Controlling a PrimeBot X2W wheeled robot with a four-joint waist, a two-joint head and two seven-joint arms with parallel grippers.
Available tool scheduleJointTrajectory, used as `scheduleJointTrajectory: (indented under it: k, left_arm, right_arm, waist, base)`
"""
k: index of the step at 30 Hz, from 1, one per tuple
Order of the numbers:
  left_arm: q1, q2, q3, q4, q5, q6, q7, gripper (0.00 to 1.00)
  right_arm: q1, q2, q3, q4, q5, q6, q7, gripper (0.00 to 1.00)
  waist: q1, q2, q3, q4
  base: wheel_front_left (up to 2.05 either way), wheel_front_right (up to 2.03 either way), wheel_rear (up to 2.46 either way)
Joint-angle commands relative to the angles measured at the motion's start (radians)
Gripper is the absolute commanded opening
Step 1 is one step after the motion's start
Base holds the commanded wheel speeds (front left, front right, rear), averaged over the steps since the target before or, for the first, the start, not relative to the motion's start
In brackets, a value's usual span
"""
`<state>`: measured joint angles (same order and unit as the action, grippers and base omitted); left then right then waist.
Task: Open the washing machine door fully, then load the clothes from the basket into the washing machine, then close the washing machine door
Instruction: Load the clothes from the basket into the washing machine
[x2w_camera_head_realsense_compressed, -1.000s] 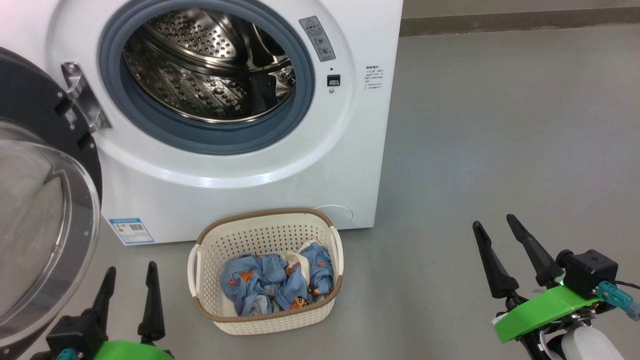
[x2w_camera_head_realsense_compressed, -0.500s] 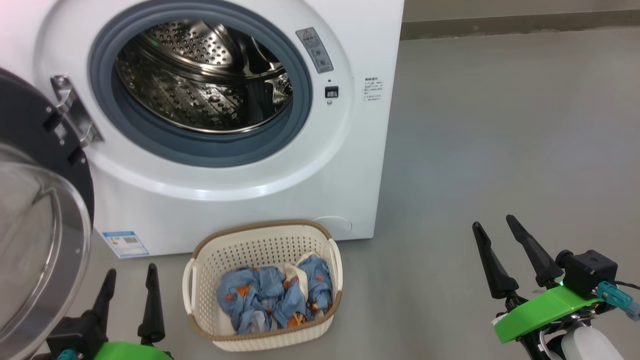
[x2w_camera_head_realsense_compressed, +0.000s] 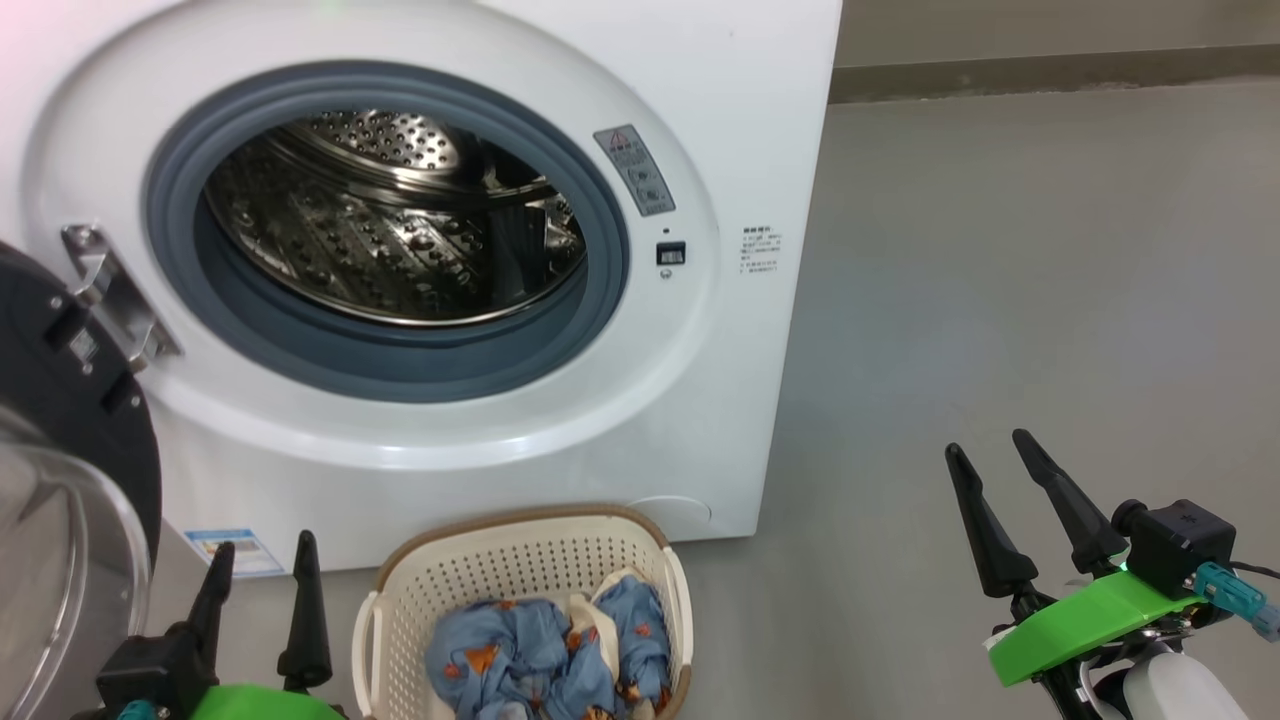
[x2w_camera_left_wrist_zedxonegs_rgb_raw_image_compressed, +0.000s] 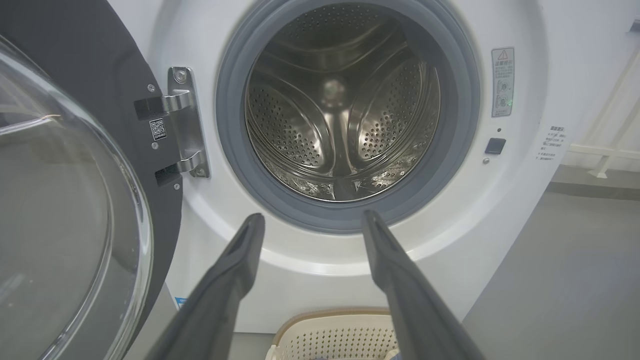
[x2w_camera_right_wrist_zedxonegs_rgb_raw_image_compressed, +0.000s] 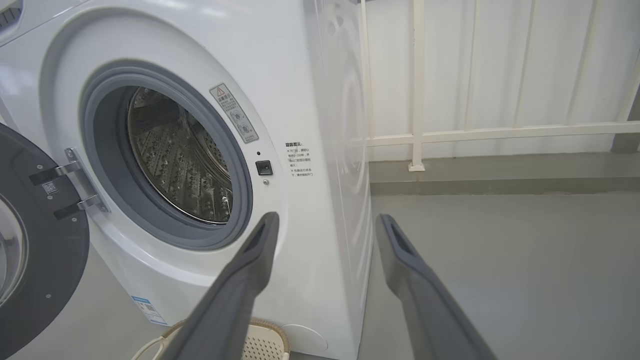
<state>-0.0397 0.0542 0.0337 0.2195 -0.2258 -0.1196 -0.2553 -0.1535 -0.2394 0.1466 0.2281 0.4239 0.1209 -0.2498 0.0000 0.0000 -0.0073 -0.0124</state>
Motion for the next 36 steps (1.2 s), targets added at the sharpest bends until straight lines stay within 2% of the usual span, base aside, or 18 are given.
scheduleJointTrajectory:
  k: [1, 8, 36]
  left_arm:
    - [-0.034, 0.012, 0.033, -0.021, -0.006, -0.004, -0.006, 1.00]
    - [-0.034, 0.012, 0.033, -0.021, -0.006, -0.006, -0.006, 1.00]
    - [-0.036, 0.007, 0.045, -0.016, 0.011, -0.009, -0.006, 1.00]
  right_arm:
    - [-0.012, -0.010, 0.017, -0.025, 0.000, 0.010, -0.012, 1.00]
    - [-0.010, -0.007, 0.017, -0.028, -0.004, 0.010, -0.012, 1.00]
    - [-0.011, -0.009, 0.022, -0.025, -0.006, 0.010, -0.012, 1.00]
  waist:
    - [0.0000, 0.0000, 0.000, 0.001]
    - [0.0000, 0.0000, 0.000, 0.002]
    - [0.0000, 0.0000, -0.005, 0.004]
  base:
    - [0.98, -0.98, 0.00]
    - [0.57, -0.57, 0.00]
    - [0.00, 0.00, 0.00]
